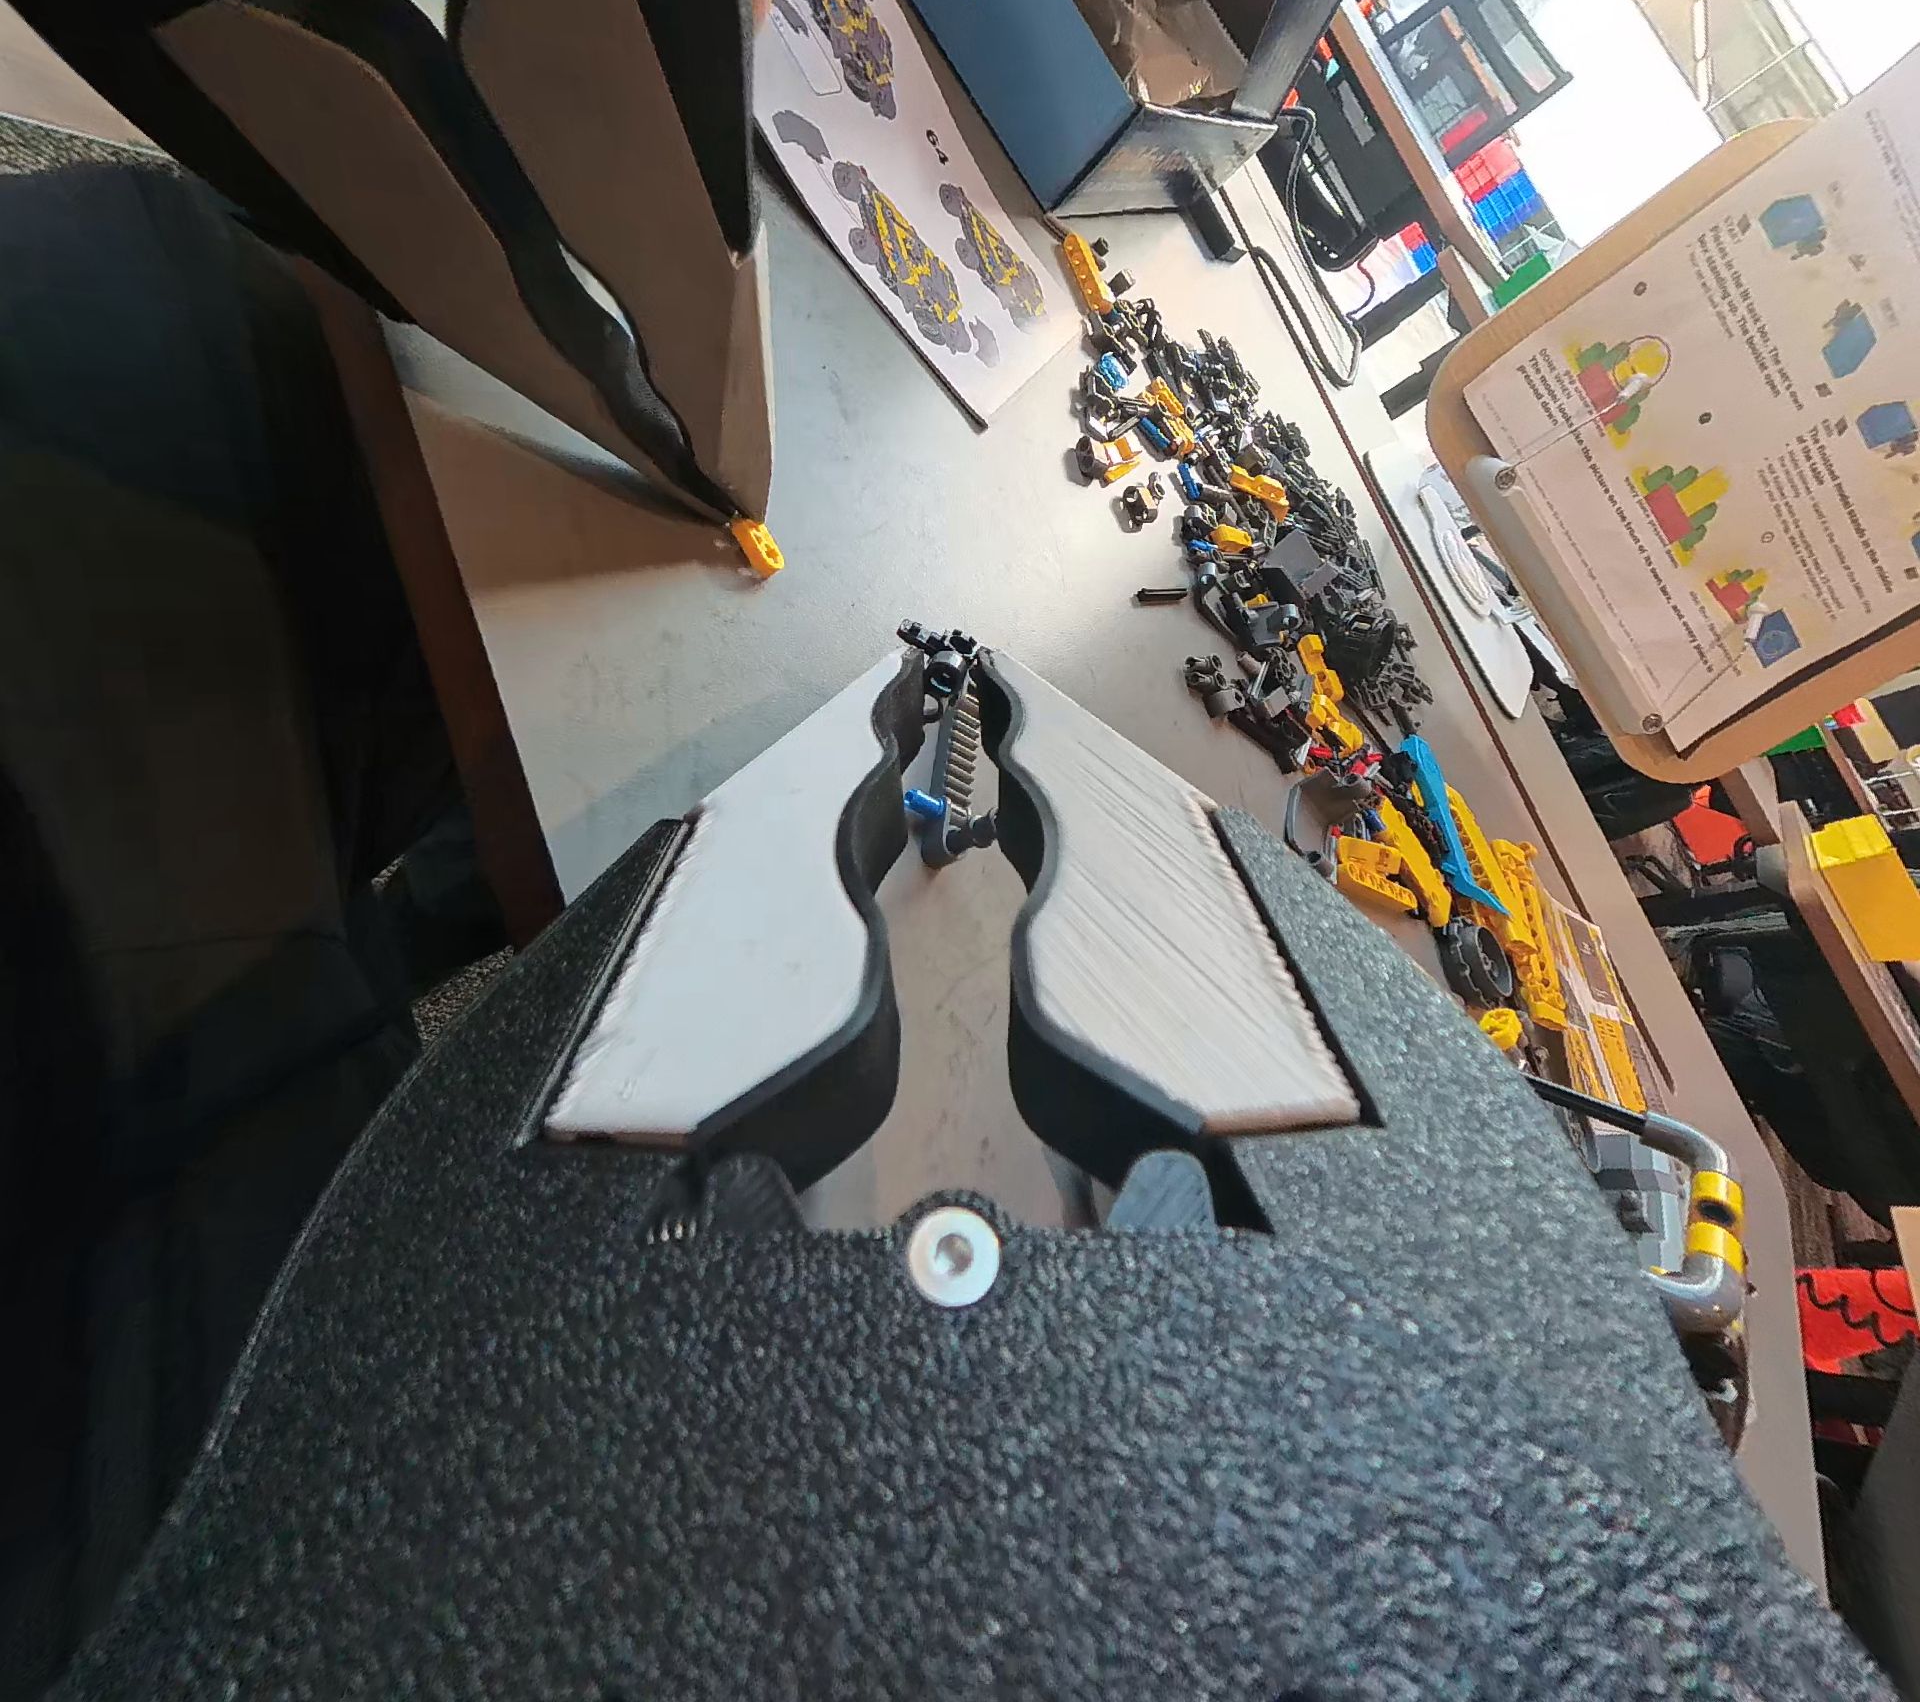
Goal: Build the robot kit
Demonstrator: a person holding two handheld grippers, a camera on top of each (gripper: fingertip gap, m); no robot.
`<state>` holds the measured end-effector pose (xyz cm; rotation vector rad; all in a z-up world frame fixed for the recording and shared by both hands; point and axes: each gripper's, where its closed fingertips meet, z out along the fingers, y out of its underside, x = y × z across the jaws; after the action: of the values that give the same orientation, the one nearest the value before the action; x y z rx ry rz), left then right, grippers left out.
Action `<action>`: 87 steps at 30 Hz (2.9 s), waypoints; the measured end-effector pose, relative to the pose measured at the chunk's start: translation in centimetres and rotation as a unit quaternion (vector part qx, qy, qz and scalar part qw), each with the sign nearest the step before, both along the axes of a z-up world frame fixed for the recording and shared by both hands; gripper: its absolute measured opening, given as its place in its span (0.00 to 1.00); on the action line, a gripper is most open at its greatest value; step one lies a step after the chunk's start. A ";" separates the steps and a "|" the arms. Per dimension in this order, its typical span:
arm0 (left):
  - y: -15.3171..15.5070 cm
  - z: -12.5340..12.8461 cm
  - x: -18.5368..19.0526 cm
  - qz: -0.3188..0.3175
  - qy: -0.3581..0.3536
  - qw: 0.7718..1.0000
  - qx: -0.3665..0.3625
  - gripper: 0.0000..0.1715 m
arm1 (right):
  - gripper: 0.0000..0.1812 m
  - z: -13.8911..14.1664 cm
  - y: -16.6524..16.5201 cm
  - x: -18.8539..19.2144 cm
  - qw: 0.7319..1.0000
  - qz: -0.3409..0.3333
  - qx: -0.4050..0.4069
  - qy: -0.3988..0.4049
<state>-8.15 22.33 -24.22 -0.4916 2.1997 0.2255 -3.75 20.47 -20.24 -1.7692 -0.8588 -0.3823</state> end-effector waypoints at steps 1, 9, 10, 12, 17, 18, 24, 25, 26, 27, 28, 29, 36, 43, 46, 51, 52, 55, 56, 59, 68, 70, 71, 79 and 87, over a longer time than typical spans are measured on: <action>-0.1 0.0 0.0 0.002 0.002 1.000 0.004 0.00 | 0.06 0.0 0.0 0.0 1.000 0.000 -0.001 -0.001; -2.0 0.0 -0.2 -0.006 0.005 0.998 -0.059 0.00 | 0.06 0.2 -0.1 0.0 1.000 -0.001 0.001 -0.003; -2.2 0.0 -0.2 -0.008 0.007 0.998 -0.069 0.00 | 0.06 0.2 -0.1 0.1 1.000 -0.001 0.002 -0.002; -2.7 0.1 -0.2 -0.010 0.010 0.996 -0.090 0.02 | 0.06 0.2 -0.2 0.2 1.000 -0.003 0.001 0.000; -3.0 0.1 -0.1 0.003 0.019 0.991 -0.132 0.03 | 0.06 0.1 -0.4 0.3 1.000 -0.003 -0.002 -0.001; -3.1 0.1 -0.1 0.006 0.018 0.990 -0.140 0.03 | 0.06 0.1 -0.5 0.3 1.000 -0.002 -0.002 -0.002; -3.8 0.3 -0.3 0.053 0.011 0.964 -0.261 0.07 | 0.06 0.3 -0.7 0.4 1.000 -0.002 -0.001 -0.002; -3.7 0.3 -0.3 0.058 0.007 0.961 -0.270 0.07 | 0.06 0.3 -0.8 0.4 1.000 -0.002 -0.002 -0.001; -3.7 0.3 -0.4 0.062 0.002 0.959 -0.277 0.08 | 0.06 0.3 -0.8 0.4 1.000 -0.002 -0.002 0.000; -3.7 0.4 -0.5 0.065 -0.002 0.957 -0.284 0.08 | 0.06 0.3 -0.7 0.4 1.000 -0.002 -0.001 -0.001; -3.8 0.4 -0.6 0.068 -0.006 0.954 -0.292 0.08 | 0.06 0.3 -0.7 0.4 1.000 -0.002 -0.001 -0.001; -3.7 0.4 -0.7 0.074 -0.012 0.951 -0.300 0.08 | 0.06 0.3 -0.7 0.3 1.000 -0.002 -0.001 -0.001; -2.9 0.4 -0.9 0.129 -0.063 0.915 -0.376 0.08 | 0.06 0.1 -0.6 0.3 1.000 -0.006 -0.003 0.003; -2.5 1.4 -0.3 0.153 -0.082 0.877 -0.448 0.10 | 0.05 0.2 -0.7 0.4 1.000 -0.006 -0.005 0.028; -1.8 2.1 0.4 0.177 -0.090 0.856 -0.477 0.06 | 0.05 0.3 -0.8 0.2 0.999 0.001 -0.003 0.034; -3.2 3.3 1.5 0.163 -0.083 0.818 -0.545 0.08 | 0.06 0.3 -1.2 -0.6 0.999 0.019 -0.002 0.028; -3.5 3.4 1.7 0.161 -0.082 0.810 -0.558 0.09 | 0.06 0.2 -1.3 -0.7 0.999 0.022 -0.003 0.026; -4.3 3.7 2.0 0.152 -0.075 0.787 -0.593 0.09 | 0.06 0.2 -1.6 -1.7 0.999 0.044 0.001 0.022; -4.5 3.7 2.0 0.151 -0.072 0.781 -0.601 0.09 | 0.06 0.2 -1.7 -2.0 0.999 0.049 0.001 0.020; -4.5 3.4 1.8 0.152 -0.065 0.779 -0.605 0.08 | 0.06 0.0 -1.8 -2.5 0.998 0.057 0.001 0.014; -5.3 3.3 1.4 0.137 -0.041 0.766 -0.627 0.05 | 0.06 -0.1 -2.0 -3.1 0.997 0.073 0.003 0.003; -5.3 3.3 1.3 0.138 -0.037 0.759 -0.636 0.04 | 0.06 -0.1 -2.1 -3.1 0.997 0.077 0.004 0.002; -5.3 3.2 1.2 0.138 -0.036 0.757 -0.637 0.02 | 0.06 -0.1 -2.2 -3.1 0.997 0.079 0.004 0.001; -5.2 2.8 1.1 0.121 -0.039 0.784 -0.607 0.01 | 0.06 -0.3 -2.4 -3.4 0.996 0.089 0.002 -0.009; -4.8 3.3 0.9 0.108 -0.058 0.786 -0.606 0.01 | 0.09 -0.4 -2.5 -3.4 0.996 0.092 -0.008 0.008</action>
<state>-7.25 17.53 -20.93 -1.3895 1.8990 -1.1620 -7.18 18.01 -20.66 -1.6894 -1.0058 -0.2406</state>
